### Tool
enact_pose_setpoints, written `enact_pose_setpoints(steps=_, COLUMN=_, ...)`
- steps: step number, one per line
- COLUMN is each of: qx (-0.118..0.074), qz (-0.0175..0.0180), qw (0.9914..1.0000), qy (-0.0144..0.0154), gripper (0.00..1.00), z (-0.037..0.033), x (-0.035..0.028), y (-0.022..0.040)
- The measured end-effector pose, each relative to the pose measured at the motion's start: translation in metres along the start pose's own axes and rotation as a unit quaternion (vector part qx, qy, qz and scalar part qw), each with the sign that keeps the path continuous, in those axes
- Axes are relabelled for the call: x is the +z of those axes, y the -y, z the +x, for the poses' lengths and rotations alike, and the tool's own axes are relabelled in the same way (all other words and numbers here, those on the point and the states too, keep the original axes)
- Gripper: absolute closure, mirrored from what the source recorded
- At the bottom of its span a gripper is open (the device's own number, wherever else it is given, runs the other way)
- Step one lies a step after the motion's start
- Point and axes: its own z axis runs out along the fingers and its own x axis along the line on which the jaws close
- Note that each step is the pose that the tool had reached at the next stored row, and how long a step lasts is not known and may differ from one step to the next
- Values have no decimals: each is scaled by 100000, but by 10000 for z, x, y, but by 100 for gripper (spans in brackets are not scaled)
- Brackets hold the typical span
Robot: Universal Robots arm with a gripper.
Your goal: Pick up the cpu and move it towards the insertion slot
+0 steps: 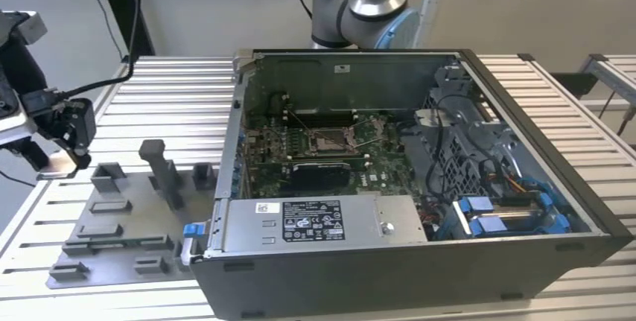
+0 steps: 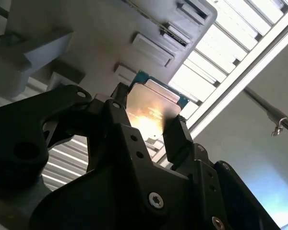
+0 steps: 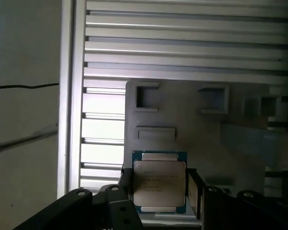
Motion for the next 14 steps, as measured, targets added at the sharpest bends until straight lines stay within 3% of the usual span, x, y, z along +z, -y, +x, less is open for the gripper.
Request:
enact_pose_setpoints(steps=8, qx=-2, qz=-3, qw=100000, qy=2, gripper=100, z=1, x=-335, y=-10)
enact_pose_setpoints(steps=14, qx=-4, qz=-4, qw=100000, qy=5, gripper=100, z=2, x=-548, y=-16)
